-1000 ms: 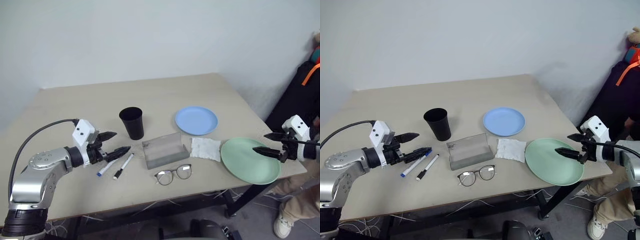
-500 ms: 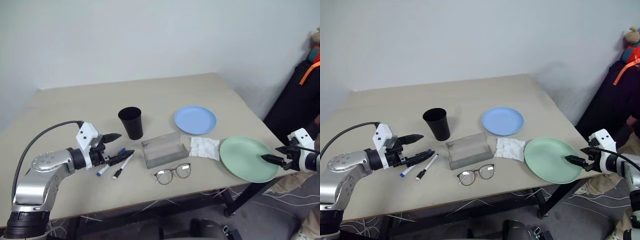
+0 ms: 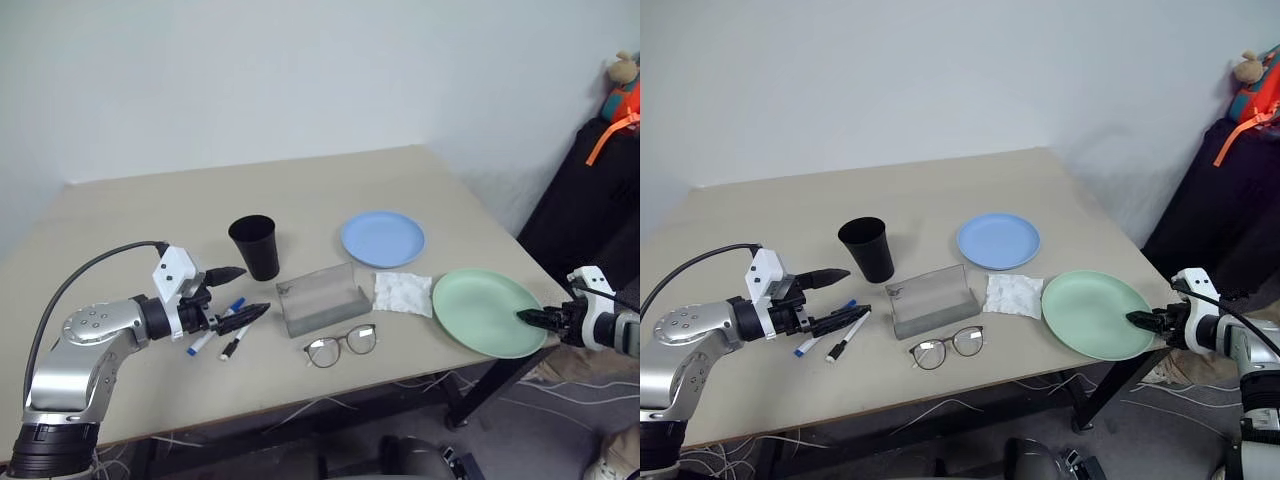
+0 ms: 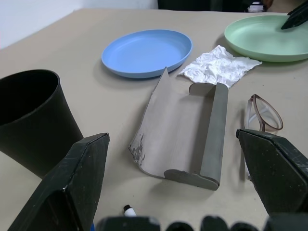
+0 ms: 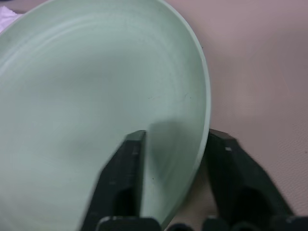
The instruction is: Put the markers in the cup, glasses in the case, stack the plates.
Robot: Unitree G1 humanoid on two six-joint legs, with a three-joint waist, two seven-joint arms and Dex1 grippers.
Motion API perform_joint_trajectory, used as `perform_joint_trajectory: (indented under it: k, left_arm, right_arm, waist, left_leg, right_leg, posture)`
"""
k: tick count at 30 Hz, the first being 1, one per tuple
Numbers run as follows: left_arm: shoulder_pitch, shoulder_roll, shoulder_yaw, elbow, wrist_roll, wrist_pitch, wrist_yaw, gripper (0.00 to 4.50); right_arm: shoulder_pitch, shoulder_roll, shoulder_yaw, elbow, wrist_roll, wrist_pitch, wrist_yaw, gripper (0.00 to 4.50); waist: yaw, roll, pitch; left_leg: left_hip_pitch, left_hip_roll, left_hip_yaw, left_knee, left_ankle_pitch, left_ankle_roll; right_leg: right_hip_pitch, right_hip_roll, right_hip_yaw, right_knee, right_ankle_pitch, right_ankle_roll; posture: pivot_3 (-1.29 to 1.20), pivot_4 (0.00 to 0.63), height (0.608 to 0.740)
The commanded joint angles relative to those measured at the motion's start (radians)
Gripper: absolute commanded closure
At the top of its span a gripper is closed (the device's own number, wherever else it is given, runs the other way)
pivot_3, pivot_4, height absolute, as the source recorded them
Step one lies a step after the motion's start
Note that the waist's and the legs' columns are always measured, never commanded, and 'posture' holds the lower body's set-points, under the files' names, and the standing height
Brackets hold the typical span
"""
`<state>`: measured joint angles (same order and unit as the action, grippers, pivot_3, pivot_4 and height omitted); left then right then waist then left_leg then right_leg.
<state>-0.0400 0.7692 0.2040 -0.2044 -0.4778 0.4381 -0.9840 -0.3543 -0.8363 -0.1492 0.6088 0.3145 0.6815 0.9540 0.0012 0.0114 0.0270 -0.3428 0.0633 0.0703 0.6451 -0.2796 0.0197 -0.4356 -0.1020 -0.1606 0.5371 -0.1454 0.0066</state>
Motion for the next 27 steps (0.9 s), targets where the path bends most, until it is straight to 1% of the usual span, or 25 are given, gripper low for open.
perform_joint_trajectory:
  k: [1,3,8,12,18,23,27]
  left_arm:
    - [-0.004,0.007,0.005,-0.026,0.007,-0.015,0.009,0.00]
    - [0.001,0.006,0.005,-0.031,0.006,-0.013,0.015,0.00]
    - [0.006,0.006,0.005,-0.039,0.003,-0.009,0.024,0.00]
    - [0.009,0.006,0.005,-0.041,0.001,-0.007,0.030,0.00]
    - [0.010,0.003,0.002,-0.041,0.004,-0.009,0.038,0.00]
    - [0.004,0.003,0.002,-0.038,0.003,-0.010,0.043,0.00]
    - [-0.007,0.001,-0.005,-0.032,0.004,-0.011,0.047,0.00]
  right_arm:
    - [-0.049,0.000,-0.030,0.003,0.018,0.026,-0.003,3.72]
    - [-0.089,0.010,-0.040,0.016,0.030,0.050,-0.013,4.31]
    - [-0.174,0.037,-0.084,0.044,0.075,0.116,-0.035,4.31]
    - [-0.340,0.060,-0.174,0.103,0.167,0.257,-0.065,4.31]
    - [-0.491,0.111,-0.196,0.131,0.181,0.319,-0.140,4.31]
    - [-0.633,0.201,-0.222,0.211,0.159,0.294,-0.313,4.31]
    - [-0.741,0.307,-0.227,0.335,0.127,0.190,-0.473,4.31]
  waist:
    - [0.000,0.000,0.000]
    - [0.000,0.000,0.000]
    - [0.000,0.000,0.000]
    - [-0.002,0.003,0.002]
    - [-0.002,0.004,0.003]
    - [-0.002,0.005,0.003]
    - [-0.002,0.005,0.003]
  left_leg:
    - [0.000,0.000,0.000,0.000,0.000,0.000]
    - [0.000,0.000,0.000,0.000,0.000,0.000]
    - [0.000,-0.001,0.001,0.000,0.000,0.000]
    - [0.000,-0.001,0.002,0.001,0.000,0.000]
    - [0.002,-0.001,0.000,0.000,0.000,0.000]
    - [0.002,0.000,0.000,0.000,0.000,0.000]
    - [0.002,-0.001,0.001,0.000,0.000,0.000]
  right_leg:
    - [0.000,0.000,0.000,0.000,0.000,0.000]
    - [-0.001,0.000,0.000,0.000,0.000,0.000]
    - [-0.004,0.000,-0.002,-0.001,0.000,0.000]
    - [-0.008,0.000,-0.001,0.001,0.000,0.000]
    - [-0.009,0.000,-0.006,0.000,0.000,0.000]
    - [-0.010,0.000,-0.008,0.002,0.001,0.001]
    - [-0.011,0.001,-0.006,0.003,0.001,0.001]
  posture:
    - [0.00,0.000,0.735]
    - [0.00,0.000,0.735]
    - [0.00,0.000,0.735]
    - [0.00,0.000,0.735]
    - [0.00,0.000,0.735]
    - [0.00,0.000,0.735]
    - [0.00,0.000,0.735]
